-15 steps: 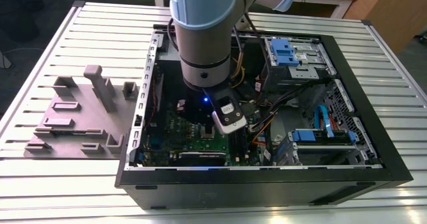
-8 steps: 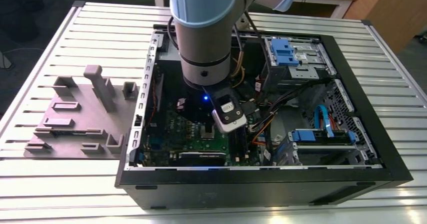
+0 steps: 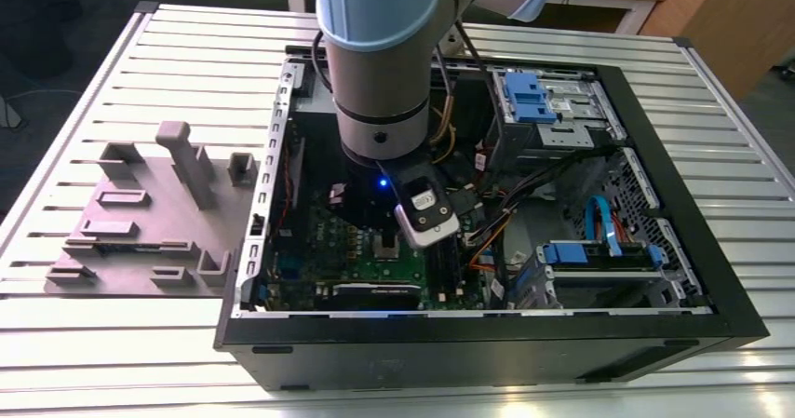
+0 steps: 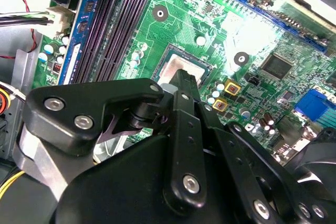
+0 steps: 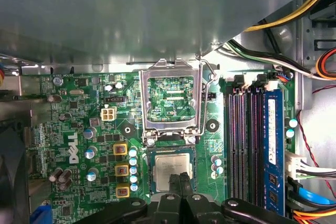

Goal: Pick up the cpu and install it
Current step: 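Close the cpu cover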

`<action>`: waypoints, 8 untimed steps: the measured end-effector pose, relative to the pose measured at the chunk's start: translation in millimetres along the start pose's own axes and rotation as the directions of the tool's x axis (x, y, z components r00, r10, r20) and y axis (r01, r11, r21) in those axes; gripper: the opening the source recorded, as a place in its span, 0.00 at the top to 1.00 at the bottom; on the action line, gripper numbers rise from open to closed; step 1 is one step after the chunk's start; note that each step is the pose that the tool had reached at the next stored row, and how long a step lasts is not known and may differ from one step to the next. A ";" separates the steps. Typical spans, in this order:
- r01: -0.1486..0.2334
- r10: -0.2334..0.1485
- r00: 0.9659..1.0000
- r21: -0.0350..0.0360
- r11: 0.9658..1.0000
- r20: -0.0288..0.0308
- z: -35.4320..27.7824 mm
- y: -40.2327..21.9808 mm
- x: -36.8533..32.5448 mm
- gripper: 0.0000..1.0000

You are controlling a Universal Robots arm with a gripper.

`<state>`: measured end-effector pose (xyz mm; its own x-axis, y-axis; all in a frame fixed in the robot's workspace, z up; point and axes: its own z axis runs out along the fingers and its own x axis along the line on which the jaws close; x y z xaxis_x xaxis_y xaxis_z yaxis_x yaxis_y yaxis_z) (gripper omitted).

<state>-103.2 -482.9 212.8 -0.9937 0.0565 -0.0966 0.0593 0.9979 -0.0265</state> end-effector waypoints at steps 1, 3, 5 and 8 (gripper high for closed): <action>0.000 0.000 1.000 0.000 1.000 0.000 0.0 0.0 0.0 0.90; 0.000 0.000 1.000 0.000 1.000 0.000 0.0 0.0 0.0 0.90; 0.000 0.000 1.000 0.000 1.000 0.000 0.1 0.1 -0.4 0.90; 0.000 0.000 1.000 0.000 1.000 0.000 0.3 0.2 -3.3 0.90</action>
<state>-99.9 -482.9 212.9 -0.9937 0.0565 -0.0966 0.0593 0.9979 -0.0266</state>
